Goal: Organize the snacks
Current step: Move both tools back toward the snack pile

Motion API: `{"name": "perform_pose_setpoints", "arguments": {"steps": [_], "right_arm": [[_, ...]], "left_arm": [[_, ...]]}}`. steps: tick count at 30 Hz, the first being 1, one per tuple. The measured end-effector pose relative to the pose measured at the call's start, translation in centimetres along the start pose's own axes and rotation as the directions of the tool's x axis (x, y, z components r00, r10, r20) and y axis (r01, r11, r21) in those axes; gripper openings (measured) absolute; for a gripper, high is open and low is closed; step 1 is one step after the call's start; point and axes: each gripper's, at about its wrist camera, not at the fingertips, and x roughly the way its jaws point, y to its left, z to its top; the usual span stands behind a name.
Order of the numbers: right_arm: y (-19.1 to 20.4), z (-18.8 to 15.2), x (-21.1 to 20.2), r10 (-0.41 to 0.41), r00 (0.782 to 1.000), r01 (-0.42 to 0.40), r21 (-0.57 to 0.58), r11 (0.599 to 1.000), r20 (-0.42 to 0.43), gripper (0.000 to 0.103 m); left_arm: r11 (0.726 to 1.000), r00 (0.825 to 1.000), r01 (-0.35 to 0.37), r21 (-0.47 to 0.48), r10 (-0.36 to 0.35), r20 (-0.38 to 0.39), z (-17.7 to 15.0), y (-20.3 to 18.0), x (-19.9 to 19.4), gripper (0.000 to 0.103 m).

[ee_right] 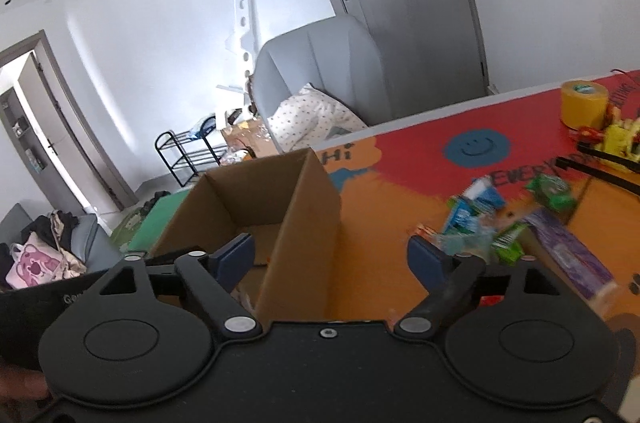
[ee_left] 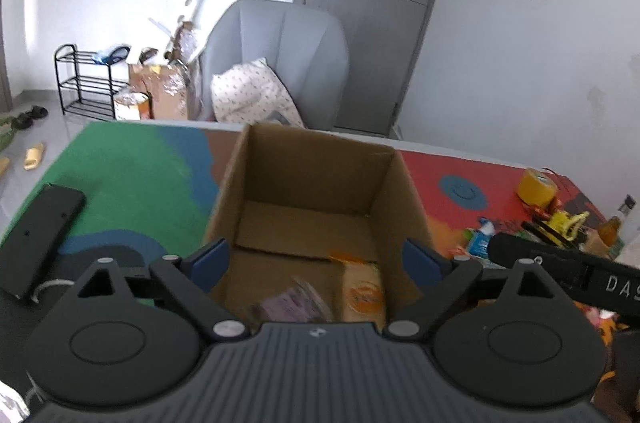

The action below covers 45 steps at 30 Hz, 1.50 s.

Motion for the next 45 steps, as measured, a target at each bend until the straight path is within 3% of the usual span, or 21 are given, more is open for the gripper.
{"name": "perform_pose_setpoints", "arguments": {"steps": [4, 10, 24, 34, 38, 45], "right_arm": [[-1.1, -0.5, -1.3, -0.024, 1.000, 0.024, 0.011, 1.000, 0.014, 0.095], [-3.2, -0.8, -3.1, -0.057, 0.998, 0.055, 0.047, 0.997, 0.040, 0.100], [-7.6, -1.5, -6.2, -0.116, 0.991, 0.110, 0.091, 0.990, 0.063, 0.103], [-10.6, -2.6, -6.8, -0.148, 0.988, 0.143, 0.114, 0.983, 0.043, 0.103], [-11.6, -2.9, -6.9, -0.158, 0.987, 0.151, 0.124, 0.981, 0.042, 0.103], [-13.2, -3.0, -6.6, -0.152, 0.988, 0.147, 0.122, 0.982, 0.033, 0.089]], "left_arm": [[1.000, 1.000, -0.006, 0.012, 0.006, -0.008, -0.8, -1.0, -0.4, 0.095], [1.000, 1.000, 0.005, 0.031, -0.004, -0.009, -1.4, -2.6, -1.0, 0.102], [0.993, 0.998, 0.062, 0.101, -0.063, 0.006, -2.8, -6.6, -1.7, 0.103], [0.987, 0.997, 0.077, 0.144, -0.076, -0.014, -3.9, -9.4, -1.5, 0.103], [0.978, 0.992, 0.126, 0.165, -0.119, -0.049, -4.5, -10.8, -1.2, 0.103], [0.967, 0.986, 0.162, 0.194, -0.154, -0.055, -5.4, -12.7, -0.7, 0.102]]}}
